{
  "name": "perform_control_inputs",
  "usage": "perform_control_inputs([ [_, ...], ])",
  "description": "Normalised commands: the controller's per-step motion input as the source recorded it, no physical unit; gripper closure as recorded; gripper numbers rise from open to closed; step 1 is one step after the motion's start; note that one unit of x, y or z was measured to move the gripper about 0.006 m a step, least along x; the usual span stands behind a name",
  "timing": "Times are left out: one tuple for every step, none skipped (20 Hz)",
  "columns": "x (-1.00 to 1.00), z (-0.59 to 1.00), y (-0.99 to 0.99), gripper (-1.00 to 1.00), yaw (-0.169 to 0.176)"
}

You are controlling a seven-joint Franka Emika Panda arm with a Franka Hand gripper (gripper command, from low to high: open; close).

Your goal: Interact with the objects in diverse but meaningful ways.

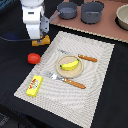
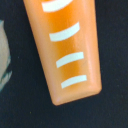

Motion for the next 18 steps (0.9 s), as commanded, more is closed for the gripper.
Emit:
perform_control_inputs([
  [0.90,0.98,0.00,-1.00,-0.081],
  [0.93,0.91,-0.05,-1.00,-0.072],
  [0.95,0.85,-0.08,-1.00,-0.057],
  [0.97,0.78,-0.10,-1.00,-0.046],
  [0.99,0.73,-0.11,-1.00,-0.032],
  [1.00,0.67,-0.10,-1.00,-0.012],
  [1.00,0.65,-0.07,-1.00,0.000],
  [1.00,0.63,-0.05,-1.00,0.000],
  [1.00,0.60,-0.06,-1.00,0.000],
  [1.00,0.55,-0.07,-1.00,0.000],
  [1.00,0.50,-0.08,-1.00,0.000],
  [0.99,0.47,-0.09,-1.00,0.000],
  [0.99,0.47,-0.09,-1.00,0.000],
  [0.99,0.47,-0.11,-1.00,0.000],
  [0.99,0.47,-0.10,-1.00,0.000],
  [0.99,0.47,-0.11,-1.00,0.000],
  [0.99,0.47,-0.11,-1.00,0.000],
  [0.98,0.46,-0.12,-1.00,0.000],
])
